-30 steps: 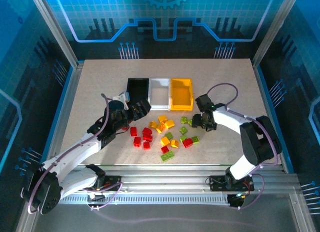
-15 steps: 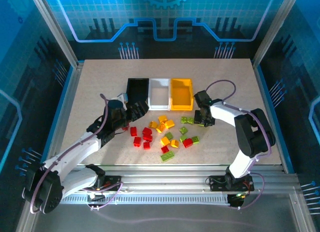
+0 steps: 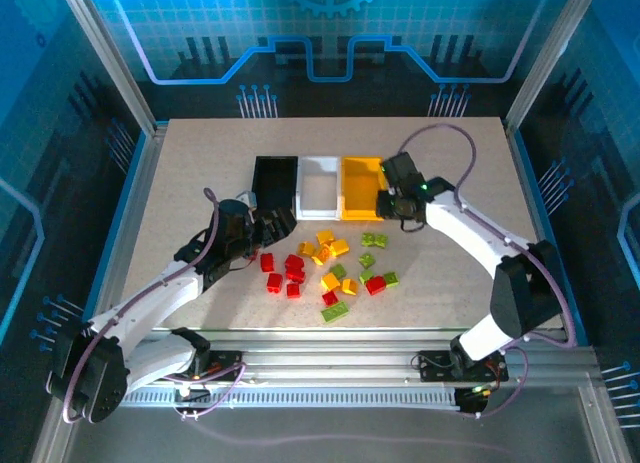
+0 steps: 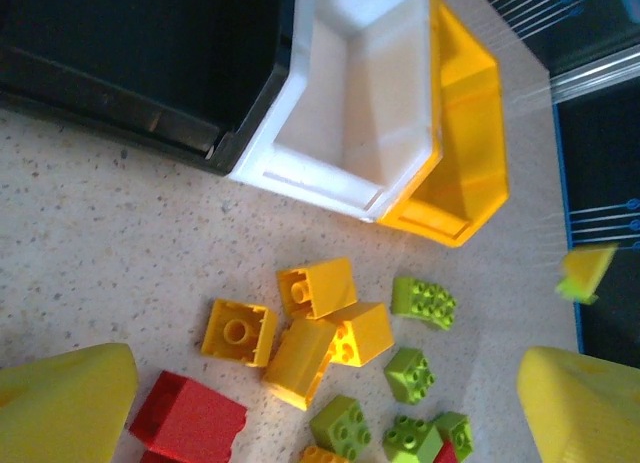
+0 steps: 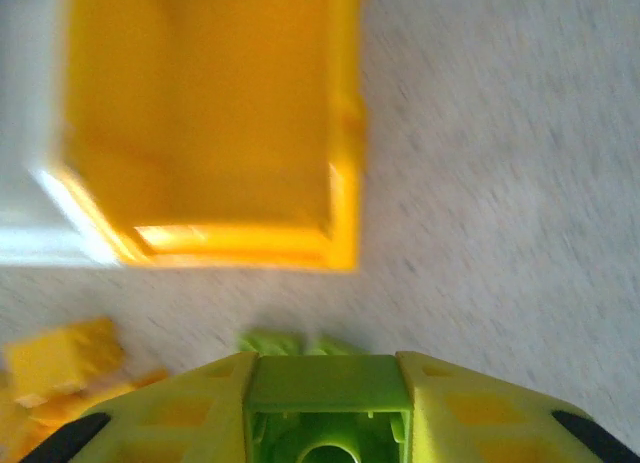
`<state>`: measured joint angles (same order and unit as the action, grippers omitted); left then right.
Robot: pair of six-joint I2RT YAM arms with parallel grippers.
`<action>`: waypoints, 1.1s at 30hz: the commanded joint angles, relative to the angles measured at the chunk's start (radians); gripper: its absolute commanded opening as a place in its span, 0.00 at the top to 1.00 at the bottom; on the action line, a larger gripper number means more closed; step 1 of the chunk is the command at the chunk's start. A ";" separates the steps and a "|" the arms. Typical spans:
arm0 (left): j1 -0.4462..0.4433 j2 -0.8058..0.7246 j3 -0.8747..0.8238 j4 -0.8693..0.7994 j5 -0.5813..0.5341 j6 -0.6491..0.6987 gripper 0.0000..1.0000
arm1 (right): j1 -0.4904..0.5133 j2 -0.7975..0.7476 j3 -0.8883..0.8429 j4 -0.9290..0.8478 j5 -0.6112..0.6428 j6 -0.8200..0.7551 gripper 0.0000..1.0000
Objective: Sort the legos into containers by color
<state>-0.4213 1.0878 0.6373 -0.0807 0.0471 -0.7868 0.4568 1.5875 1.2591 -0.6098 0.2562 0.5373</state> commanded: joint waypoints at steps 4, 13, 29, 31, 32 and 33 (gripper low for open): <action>0.008 -0.014 0.053 -0.127 0.012 0.050 0.01 | 0.018 0.278 0.278 -0.068 0.101 -0.004 0.61; 0.012 -0.058 0.064 -0.240 -0.034 0.083 0.01 | 0.019 0.559 0.574 -0.166 0.133 0.006 0.50; 0.121 0.063 0.039 -0.326 -0.179 -0.068 0.04 | 0.090 0.283 0.278 -0.010 0.051 0.042 0.30; 0.152 0.126 0.039 -0.288 -0.136 -0.089 0.10 | 0.096 0.257 0.237 0.015 0.039 0.046 0.30; 0.165 0.149 0.037 -0.262 -0.115 -0.096 0.13 | 0.099 0.248 0.224 0.021 0.036 0.046 0.30; 0.175 0.178 0.036 -0.235 -0.102 -0.107 0.16 | 0.101 0.239 0.214 0.024 0.035 0.046 0.30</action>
<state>-0.2722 1.2163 0.6834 -0.3740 -0.1055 -0.8486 0.5491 1.8545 1.5089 -0.6182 0.3107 0.5606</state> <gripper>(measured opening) 0.850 0.695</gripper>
